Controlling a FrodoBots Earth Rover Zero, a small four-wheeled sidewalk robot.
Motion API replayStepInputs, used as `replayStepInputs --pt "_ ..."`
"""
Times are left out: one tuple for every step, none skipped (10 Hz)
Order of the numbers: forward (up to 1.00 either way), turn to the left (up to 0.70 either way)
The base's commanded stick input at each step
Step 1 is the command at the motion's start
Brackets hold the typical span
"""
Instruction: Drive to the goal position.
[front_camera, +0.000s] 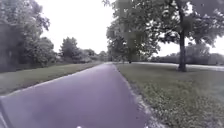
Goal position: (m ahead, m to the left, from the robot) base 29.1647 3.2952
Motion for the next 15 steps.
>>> replayStepInputs --pt "0.68 0.01" --pt "0.68 0.01" --pt "0.68 0.01" --pt "0.68 0.00" --pt "0.68 0.01" --pt "0.68 0.01" --pt "0.68 0.01" --pt "0.68 0.01" --pt "0.68 0.01" --pt "0.68 0.01" --pt "0.68 0.01" --pt "0.68 0.01" --pt "0.68 0.01" --pt "0.68 0.01" --pt "0.68 0.01"
